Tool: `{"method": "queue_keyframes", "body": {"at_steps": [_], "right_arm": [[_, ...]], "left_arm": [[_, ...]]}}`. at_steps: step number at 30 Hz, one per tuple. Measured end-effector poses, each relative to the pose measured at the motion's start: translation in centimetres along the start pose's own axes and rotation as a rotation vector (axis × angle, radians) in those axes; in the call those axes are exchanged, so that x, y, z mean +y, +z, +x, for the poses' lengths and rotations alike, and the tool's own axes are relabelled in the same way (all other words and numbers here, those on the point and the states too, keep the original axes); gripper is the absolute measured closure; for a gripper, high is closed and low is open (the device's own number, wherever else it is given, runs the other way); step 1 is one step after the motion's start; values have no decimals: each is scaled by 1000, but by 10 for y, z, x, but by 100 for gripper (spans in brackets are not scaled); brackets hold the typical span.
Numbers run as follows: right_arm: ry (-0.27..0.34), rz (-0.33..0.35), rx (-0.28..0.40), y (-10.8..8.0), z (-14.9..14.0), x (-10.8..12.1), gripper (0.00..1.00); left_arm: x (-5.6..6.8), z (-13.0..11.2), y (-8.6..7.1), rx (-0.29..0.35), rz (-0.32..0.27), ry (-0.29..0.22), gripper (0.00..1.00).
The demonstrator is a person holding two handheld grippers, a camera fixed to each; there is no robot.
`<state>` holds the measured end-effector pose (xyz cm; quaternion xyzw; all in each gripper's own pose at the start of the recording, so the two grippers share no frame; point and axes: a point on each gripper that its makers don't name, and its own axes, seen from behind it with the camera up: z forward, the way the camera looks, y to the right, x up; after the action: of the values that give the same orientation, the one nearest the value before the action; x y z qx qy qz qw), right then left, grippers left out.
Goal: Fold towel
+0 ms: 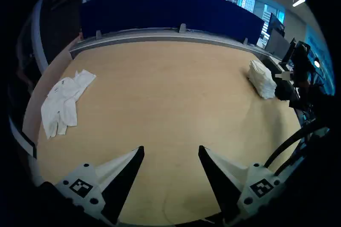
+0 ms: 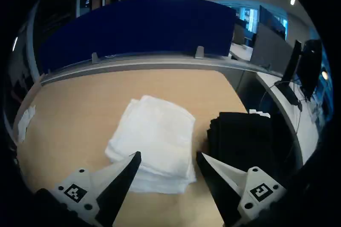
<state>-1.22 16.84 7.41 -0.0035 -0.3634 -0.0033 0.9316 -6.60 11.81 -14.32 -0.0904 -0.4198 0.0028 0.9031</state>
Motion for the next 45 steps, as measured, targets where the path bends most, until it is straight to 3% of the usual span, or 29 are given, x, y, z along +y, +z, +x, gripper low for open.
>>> {"method": "queue_keyframes", "body": {"at_steps": [11, 26, 33, 39, 45], "right_arm": [[-29, 52, 5, 16, 15, -30, 0], [-111, 83, -102, 34, -51, -52, 0], [-125, 93, -112, 35, -63, -52, 0], [-144, 102, -107, 33, -59, -52, 0], [-144, 113, -49, 25, -23, -53, 0]], "left_arm": [[-7, -3, -4, 0, 12, -14, 6], [-15, -8, -3, -9, 29, -18, 6], [-17, -8, -1, -12, 33, -16, 6], [-17, -7, 2, -13, 31, -13, 6], [-15, -4, 4, -11, 30, -17, 5]]}}
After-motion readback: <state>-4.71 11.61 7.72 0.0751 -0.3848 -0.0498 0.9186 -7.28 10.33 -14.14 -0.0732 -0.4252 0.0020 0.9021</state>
